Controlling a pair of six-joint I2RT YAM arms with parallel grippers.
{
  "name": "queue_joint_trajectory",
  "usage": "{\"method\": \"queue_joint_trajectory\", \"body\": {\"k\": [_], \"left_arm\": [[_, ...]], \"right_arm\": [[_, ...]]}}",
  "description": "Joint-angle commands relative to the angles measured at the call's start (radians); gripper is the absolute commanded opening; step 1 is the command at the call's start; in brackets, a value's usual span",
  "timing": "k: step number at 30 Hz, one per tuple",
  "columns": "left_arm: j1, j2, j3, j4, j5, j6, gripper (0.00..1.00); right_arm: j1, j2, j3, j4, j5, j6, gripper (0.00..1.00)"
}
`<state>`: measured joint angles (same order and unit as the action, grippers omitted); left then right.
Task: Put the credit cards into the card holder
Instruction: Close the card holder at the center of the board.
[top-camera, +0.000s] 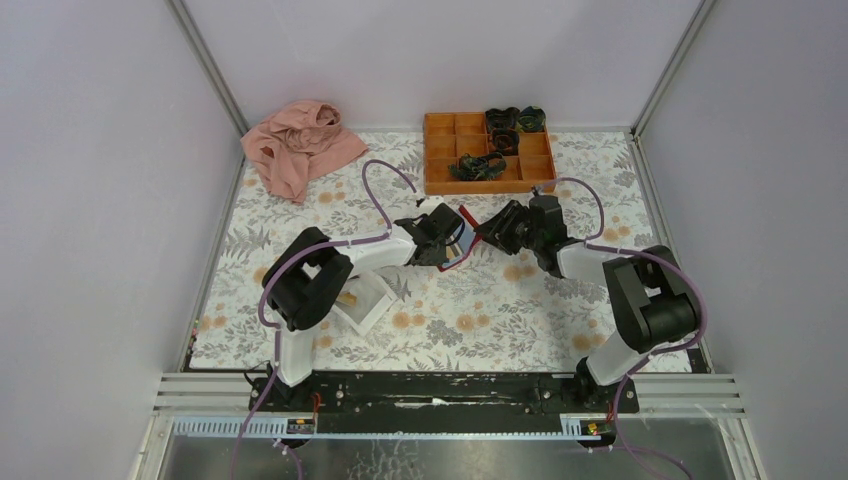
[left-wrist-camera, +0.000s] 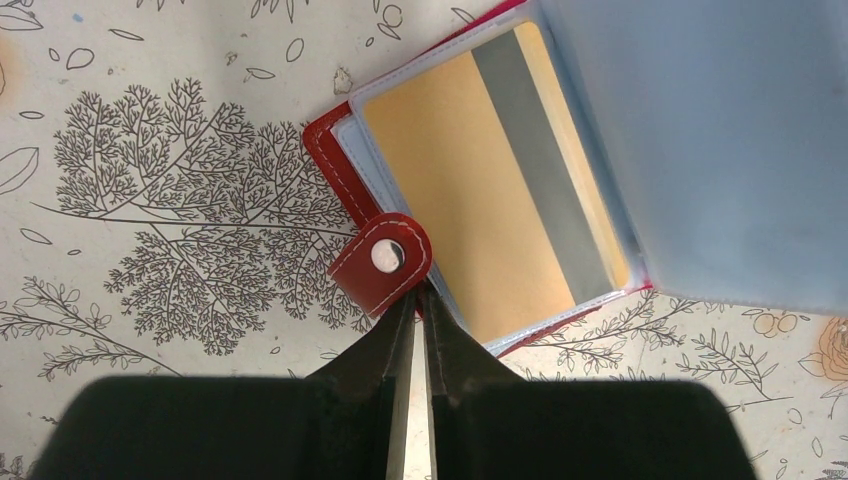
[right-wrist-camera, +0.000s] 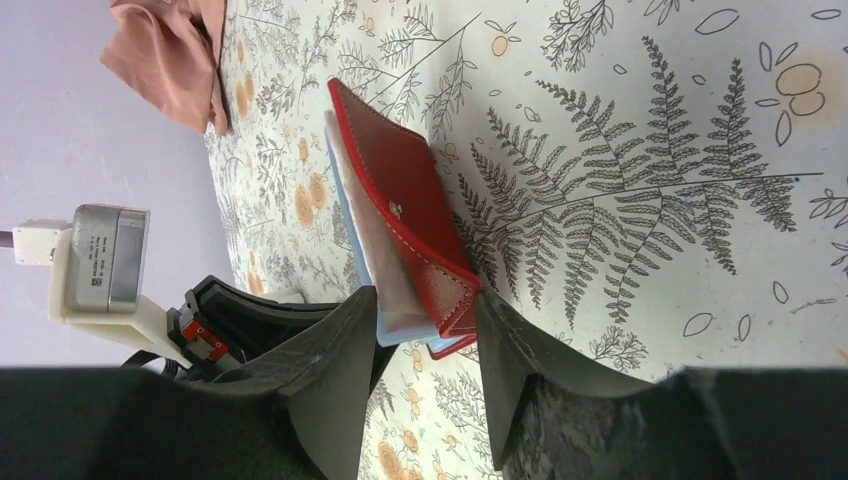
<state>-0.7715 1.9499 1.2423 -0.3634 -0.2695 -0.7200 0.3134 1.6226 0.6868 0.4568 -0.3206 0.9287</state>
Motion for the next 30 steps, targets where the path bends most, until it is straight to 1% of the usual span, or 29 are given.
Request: {"method": "queue_joint_trajectory", "body": {"k": [1,8,14,18,26,30], "left_arm": [[-0.015,0.097,-0.054,-0.057,0.067,0.016,0.12],[-0.016,0.098,-0.051,-0.057,0.066,0.020,0.12],[-0.016,0.105,-0.054,-0.055,0.073,0.019,0.12],[-0.017,0.107,-0.053,-0.052,0.073,0.019,0.12],[-0.015,0.109,-0.050,-0.049,0.076,0.013,0.12],[-0.017,0.110,-0.052,-0.046,0.078,0.008,0.11]], "right_arm": [[0.006,0.002,0.028,0.032,0.016,-0.012,0.49],[0.014,0.073,0.034,0.071,-0.035,-0.020,0.49],[0.053,0.007,0.060,0.052,0.000,-0.089,0.49],[0.077,-0.031,0.091,0.006,0.019,-0.132,0.50],[0.117,-0.067,0.107,-0.042,0.034,-0.177,0.50],[0.127,-0.060,0.112,-0.061,0.022,-0.182,0.50]]}}
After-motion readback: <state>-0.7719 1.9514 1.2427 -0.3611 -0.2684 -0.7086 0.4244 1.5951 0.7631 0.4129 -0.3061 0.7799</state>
